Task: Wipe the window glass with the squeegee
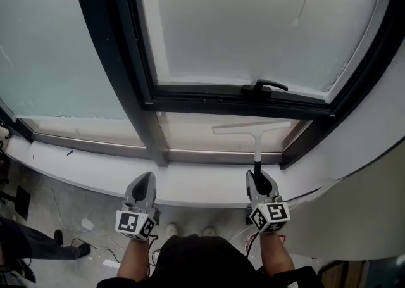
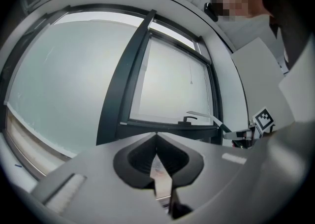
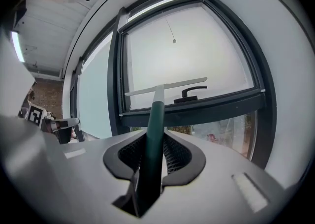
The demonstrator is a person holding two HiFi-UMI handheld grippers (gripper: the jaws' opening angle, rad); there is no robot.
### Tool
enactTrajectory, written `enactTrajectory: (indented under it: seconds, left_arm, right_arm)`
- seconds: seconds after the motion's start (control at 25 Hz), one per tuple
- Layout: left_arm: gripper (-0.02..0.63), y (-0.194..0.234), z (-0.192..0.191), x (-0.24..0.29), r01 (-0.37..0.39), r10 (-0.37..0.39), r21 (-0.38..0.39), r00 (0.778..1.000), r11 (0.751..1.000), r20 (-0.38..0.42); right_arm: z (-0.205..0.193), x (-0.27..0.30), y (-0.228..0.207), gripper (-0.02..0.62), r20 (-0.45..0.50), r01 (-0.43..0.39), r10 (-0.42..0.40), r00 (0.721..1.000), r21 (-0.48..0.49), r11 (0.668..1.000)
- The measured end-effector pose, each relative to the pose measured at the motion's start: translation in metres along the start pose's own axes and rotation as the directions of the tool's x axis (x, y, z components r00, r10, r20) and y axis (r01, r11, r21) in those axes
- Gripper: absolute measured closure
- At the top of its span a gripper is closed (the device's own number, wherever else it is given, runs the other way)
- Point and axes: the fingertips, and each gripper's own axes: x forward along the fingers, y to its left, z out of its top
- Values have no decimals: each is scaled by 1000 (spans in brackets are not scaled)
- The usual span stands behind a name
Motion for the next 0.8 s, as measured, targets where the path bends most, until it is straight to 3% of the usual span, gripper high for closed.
enactTrajectory:
  seconds: [0.36, 0.8]
  left_arm:
    - [607, 37, -10, -7, 23, -23, -34, 1000, 999, -10]
    - [607, 38, 4, 14, 112, -112, -26, 993, 993, 23]
  right_arm:
    - [-8, -1, 17, 508, 12, 33, -33, 999, -17, 999]
    - [5, 8, 49, 509, 66, 52, -49, 997, -44, 998]
